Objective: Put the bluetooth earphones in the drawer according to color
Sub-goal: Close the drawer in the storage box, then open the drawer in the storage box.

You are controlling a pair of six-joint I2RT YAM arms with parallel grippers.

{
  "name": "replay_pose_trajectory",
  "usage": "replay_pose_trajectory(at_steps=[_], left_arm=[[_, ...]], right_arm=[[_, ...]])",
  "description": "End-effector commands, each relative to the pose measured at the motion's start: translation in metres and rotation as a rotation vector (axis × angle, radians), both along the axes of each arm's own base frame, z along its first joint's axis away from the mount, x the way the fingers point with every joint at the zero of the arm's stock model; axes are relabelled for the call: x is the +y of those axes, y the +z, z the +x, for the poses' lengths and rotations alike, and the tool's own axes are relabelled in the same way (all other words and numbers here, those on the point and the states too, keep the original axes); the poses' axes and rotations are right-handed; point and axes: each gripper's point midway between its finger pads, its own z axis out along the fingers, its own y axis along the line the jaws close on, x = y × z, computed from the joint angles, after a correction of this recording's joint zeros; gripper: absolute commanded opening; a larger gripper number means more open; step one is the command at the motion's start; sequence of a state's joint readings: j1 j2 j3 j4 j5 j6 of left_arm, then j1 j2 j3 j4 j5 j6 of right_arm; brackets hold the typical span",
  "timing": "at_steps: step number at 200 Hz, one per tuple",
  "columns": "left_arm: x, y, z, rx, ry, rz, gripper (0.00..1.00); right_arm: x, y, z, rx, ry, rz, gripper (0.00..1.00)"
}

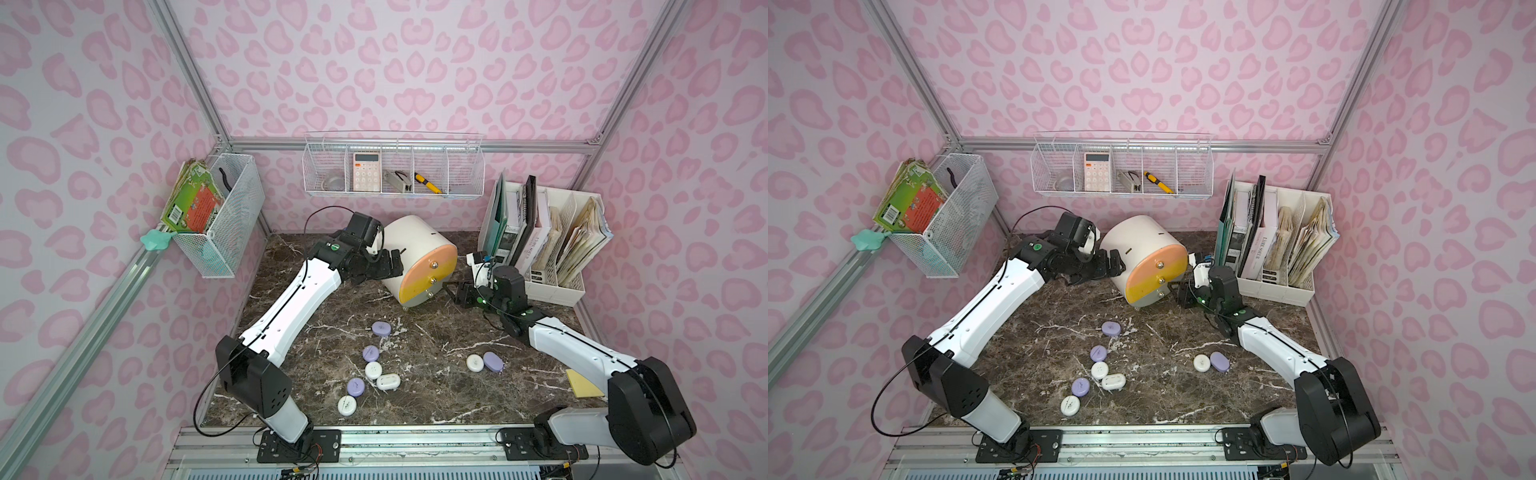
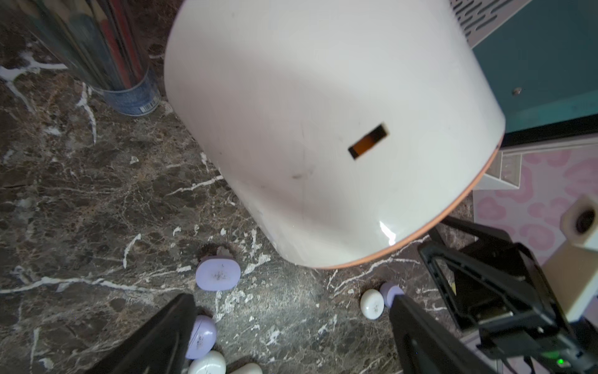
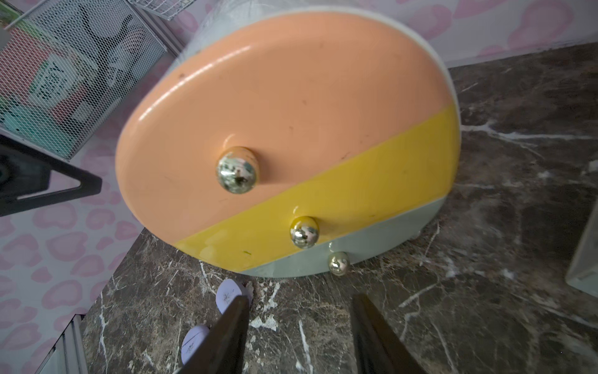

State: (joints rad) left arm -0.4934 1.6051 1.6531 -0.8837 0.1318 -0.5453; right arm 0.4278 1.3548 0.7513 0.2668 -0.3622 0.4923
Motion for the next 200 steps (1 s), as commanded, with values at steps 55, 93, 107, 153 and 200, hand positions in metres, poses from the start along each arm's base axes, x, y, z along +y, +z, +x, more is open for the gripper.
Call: replay_pose_trajectory(at_steps=[55, 93, 107, 153, 200], left_arm=[[-0.022, -0.018, -0.005, -0.07, -0.079, 0.086, 0.99], [-0.022, -0.023, 0.002, -0.077, -0.061, 0.103, 0.99], [-0.023, -0.024, 0.003, -0.077, -0.06, 0.104, 0.99], [-0.023, -0.029, 0.006, -0.071, -0.056, 0.114, 0.99], [-0.022, -0.028, 0.006, -0.075, -0.053, 0.118, 0.99]], right_arm=[[0.025, 0.0, 0.013, 0.011, 0.152, 0.106, 0.52], [0.033, -0.006, 0.025, 0.041, 0.163, 0.125, 0.47], [0.035, -0.009, 0.029, 0.053, 0.162, 0.125, 0.46], [0.042, -0.012, 0.036, 0.07, 0.166, 0.133, 0.39], [0.05, -0.02, 0.037, 0.095, 0.163, 0.129, 0.38]])
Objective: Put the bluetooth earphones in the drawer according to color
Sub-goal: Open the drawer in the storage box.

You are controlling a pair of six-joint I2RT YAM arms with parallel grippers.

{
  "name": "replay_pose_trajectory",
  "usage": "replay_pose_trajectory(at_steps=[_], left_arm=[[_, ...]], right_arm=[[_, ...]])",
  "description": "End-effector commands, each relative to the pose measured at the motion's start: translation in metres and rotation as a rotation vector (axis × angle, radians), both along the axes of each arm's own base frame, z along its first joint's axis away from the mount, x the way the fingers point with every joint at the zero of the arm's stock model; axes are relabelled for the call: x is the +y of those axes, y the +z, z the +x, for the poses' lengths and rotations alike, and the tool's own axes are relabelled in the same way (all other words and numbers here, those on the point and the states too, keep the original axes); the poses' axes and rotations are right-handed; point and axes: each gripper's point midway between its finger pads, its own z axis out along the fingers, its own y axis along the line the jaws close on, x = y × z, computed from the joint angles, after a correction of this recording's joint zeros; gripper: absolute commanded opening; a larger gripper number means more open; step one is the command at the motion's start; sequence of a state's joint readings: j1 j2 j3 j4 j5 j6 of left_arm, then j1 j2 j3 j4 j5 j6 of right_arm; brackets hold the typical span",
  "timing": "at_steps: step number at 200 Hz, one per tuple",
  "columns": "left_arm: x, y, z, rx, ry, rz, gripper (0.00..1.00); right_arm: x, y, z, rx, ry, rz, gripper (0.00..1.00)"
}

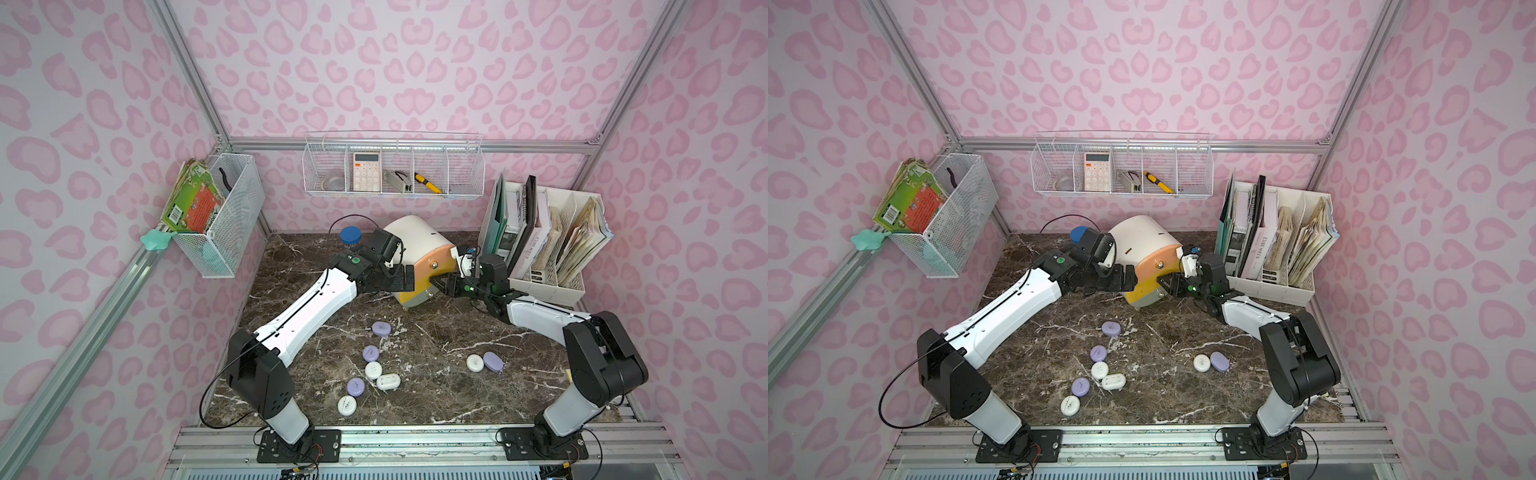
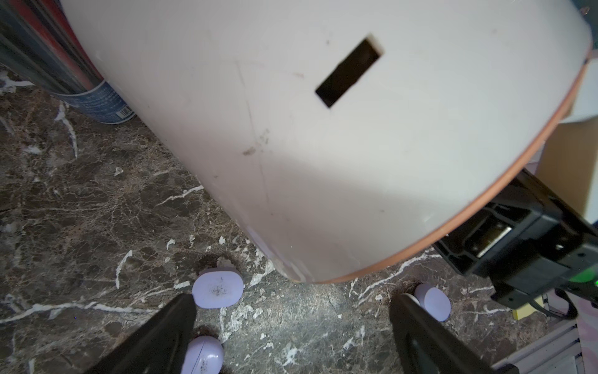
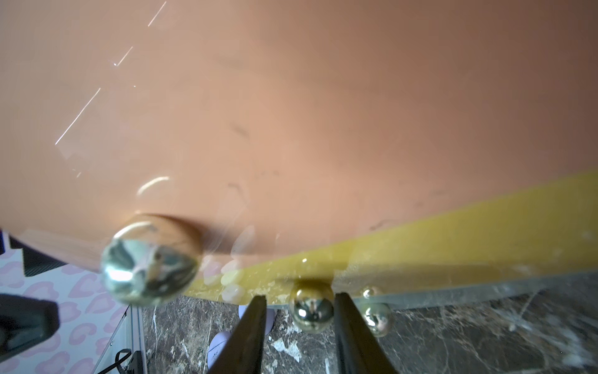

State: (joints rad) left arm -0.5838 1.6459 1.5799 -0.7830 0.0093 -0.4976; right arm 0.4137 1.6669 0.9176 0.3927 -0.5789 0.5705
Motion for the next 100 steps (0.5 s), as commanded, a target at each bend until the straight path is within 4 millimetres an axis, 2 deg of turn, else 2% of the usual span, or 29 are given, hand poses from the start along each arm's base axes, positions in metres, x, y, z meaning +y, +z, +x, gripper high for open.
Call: replay_pose_trajectory(at_steps=[1, 53, 100], left_arm=[[0.0007, 0.0031, 0.0029, -0.018, 0.002, 0.005, 0.99], [0.0027, 0.0026, 0.0017, -0.019, 0.005, 0.009, 0.99], [0.0037, 0.0047, 0.0026, -0.028, 0.01, 0.011, 0.99]], right_arm=[[0.0052, 0.0056, 0.0024, -0.017, 0.005, 0.015, 0.38], [0.0032, 0.0034, 0.0078, -0.009, -0.024, 0.008, 0.38], [0.0053, 0.0042, 0.0102, -0.005, -0.027, 0.014, 0.33]])
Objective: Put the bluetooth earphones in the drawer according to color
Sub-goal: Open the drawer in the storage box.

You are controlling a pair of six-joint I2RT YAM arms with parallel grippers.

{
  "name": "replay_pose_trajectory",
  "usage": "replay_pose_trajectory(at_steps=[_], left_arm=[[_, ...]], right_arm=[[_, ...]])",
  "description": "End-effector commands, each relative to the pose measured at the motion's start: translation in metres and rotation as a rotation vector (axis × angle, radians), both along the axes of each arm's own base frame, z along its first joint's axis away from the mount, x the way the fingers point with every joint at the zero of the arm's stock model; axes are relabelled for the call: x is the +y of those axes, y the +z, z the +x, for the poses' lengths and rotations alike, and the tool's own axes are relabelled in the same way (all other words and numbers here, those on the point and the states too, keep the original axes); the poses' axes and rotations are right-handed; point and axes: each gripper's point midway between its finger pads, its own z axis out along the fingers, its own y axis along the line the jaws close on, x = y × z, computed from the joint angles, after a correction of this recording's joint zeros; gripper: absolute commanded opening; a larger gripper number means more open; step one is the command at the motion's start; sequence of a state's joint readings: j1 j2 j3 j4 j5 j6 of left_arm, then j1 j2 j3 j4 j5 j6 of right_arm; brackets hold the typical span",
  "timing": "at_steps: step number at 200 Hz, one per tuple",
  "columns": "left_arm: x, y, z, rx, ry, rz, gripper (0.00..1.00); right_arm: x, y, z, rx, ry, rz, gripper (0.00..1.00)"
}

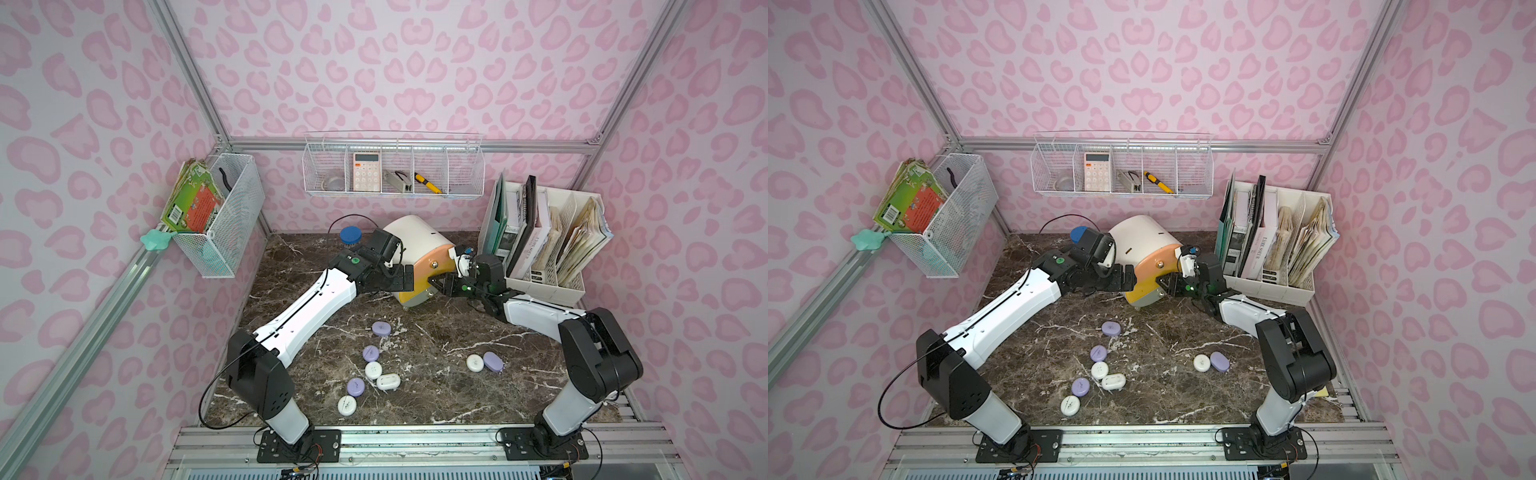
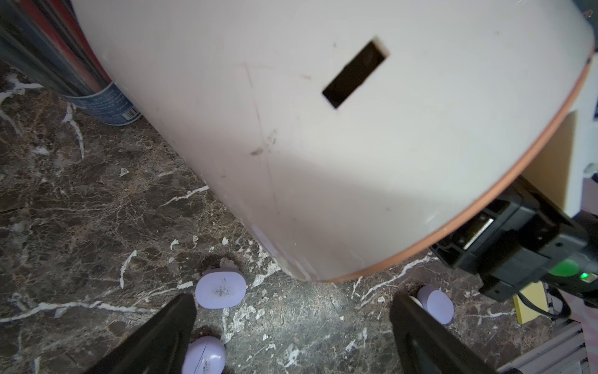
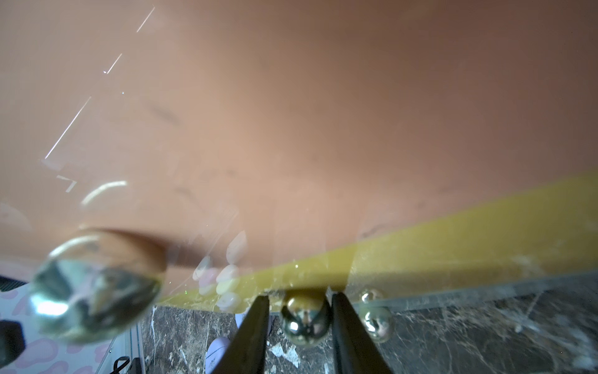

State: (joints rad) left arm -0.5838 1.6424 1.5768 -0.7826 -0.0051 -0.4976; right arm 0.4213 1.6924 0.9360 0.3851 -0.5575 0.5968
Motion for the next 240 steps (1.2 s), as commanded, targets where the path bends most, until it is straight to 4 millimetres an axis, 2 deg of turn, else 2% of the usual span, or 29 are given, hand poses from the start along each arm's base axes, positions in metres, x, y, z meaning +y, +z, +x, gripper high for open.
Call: replay_pose_trajectory(at_steps=[1, 32, 81, 106, 240], left_arm=[[0.001, 0.005, 0.002, -0.022, 0.002, 0.002, 0.99], [0.001, 0.005, 0.004, -0.028, 0.006, 0.005, 0.99], [0.002, 0.006, 0.011, -0.056, 0.017, 0.016, 0.99], [0.003, 0.008, 0.018, -0.086, 0.028, 0.024, 0.99], [0.015, 0.005, 0.04, -0.103, 0.073, 0.057, 0.99]], right_arm=[[0.003, 0.01, 0.005, -0.036, -0.006, 0.015, 0.33], [0.004, 0.009, 0.006, -0.032, -0.009, 0.016, 0.32], [0.004, 0.009, 0.005, -0.031, -0.019, 0.009, 0.2], [0.0, 0.01, -0.001, -0.038, -0.033, -0.006, 0.17], [-0.031, -0.002, -0.073, -0.02, -0.05, -0.069, 0.17]])
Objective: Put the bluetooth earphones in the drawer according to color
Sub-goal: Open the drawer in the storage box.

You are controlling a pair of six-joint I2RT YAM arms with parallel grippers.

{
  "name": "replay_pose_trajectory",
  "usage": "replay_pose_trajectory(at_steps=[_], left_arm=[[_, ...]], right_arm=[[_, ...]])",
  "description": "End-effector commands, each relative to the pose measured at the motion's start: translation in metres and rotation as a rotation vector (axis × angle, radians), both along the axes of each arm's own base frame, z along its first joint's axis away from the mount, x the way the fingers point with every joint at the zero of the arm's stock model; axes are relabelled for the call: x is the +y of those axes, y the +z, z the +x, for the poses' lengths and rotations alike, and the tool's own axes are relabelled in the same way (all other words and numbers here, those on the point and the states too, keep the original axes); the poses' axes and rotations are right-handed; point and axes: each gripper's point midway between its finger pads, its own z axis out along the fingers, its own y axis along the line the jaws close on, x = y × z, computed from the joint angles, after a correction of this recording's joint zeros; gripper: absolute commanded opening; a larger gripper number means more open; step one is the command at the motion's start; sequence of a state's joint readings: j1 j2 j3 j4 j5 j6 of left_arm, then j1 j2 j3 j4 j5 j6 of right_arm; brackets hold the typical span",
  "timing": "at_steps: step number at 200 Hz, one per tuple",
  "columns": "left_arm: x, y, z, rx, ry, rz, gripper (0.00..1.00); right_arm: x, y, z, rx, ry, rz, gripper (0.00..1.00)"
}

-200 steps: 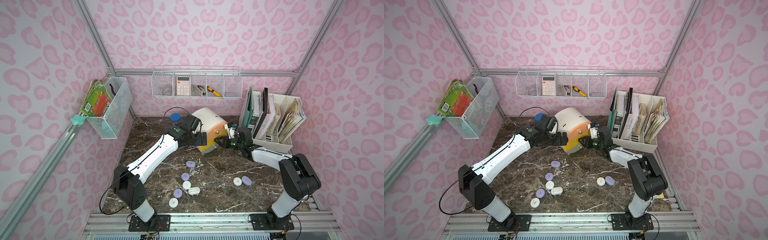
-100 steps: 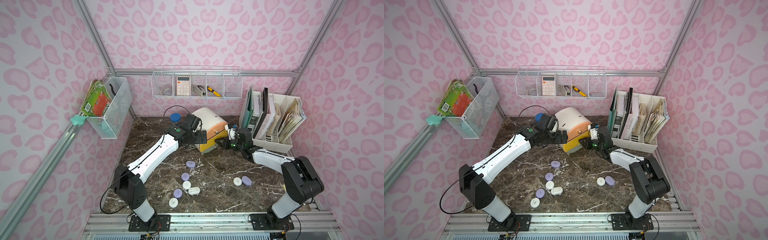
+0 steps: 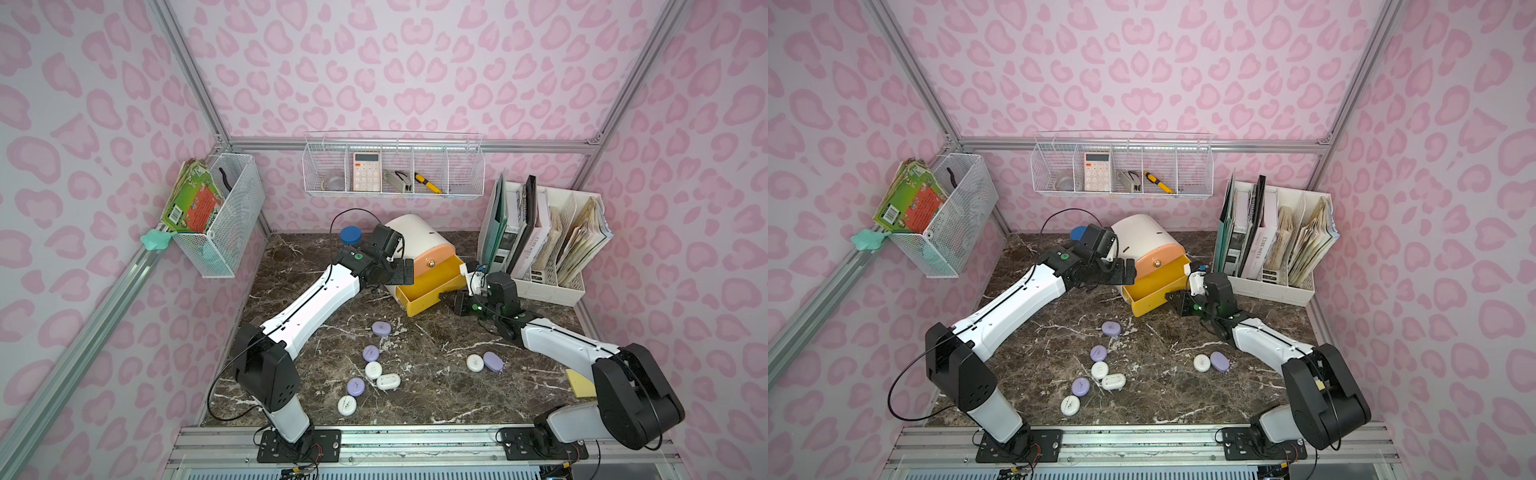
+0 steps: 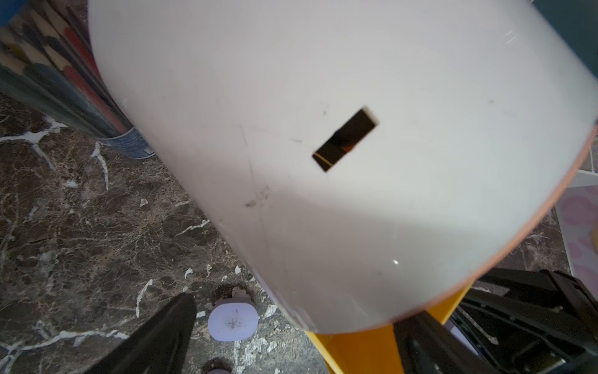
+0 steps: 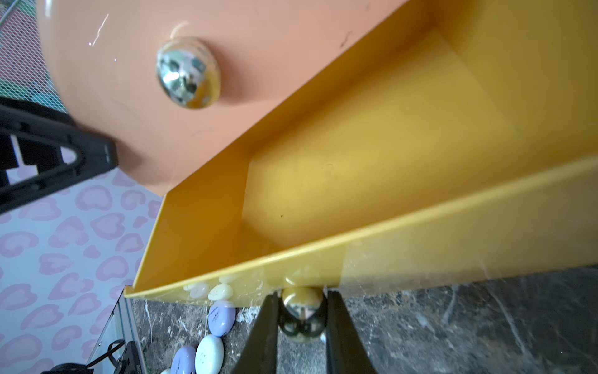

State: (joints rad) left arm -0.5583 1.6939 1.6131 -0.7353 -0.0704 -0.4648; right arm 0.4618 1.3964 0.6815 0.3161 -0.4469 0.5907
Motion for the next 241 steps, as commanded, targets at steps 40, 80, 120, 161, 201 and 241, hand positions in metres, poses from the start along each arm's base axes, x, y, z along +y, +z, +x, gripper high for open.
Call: replay_pose_trajectory(at_steps=[40, 80, 120, 161, 201, 241], left_arm=[[0.006, 0.003, 0.014, -0.033, 0.034, 0.01, 0.99], [0.008, 0.0, 0.018, -0.036, 0.039, 0.018, 0.99], [0.016, -0.002, 0.036, -0.069, 0.05, 0.043, 0.99], [0.019, 0.005, 0.044, -0.068, 0.057, -0.005, 0.99], [-0.005, 0.026, 0.016, -0.025, -0.034, -0.143, 0.98], [-0.001, 0.046, -0.023, -0.05, -0.044, -0.208, 0.99]], right_arm=[[-0.006, 0.001, -0.023, -0.026, -0.002, -0.013, 0.18], [-0.005, -0.001, -0.022, -0.025, 0.001, -0.017, 0.19], [-0.001, 0.003, -0.018, -0.044, 0.014, -0.027, 0.31], [-0.001, 0.012, -0.022, -0.065, 0.016, -0.039, 0.45], [-0.005, 0.016, -0.037, -0.095, 0.027, -0.081, 0.55], [0.003, 0.015, -0.066, -0.155, 0.083, -0.138, 0.59]])
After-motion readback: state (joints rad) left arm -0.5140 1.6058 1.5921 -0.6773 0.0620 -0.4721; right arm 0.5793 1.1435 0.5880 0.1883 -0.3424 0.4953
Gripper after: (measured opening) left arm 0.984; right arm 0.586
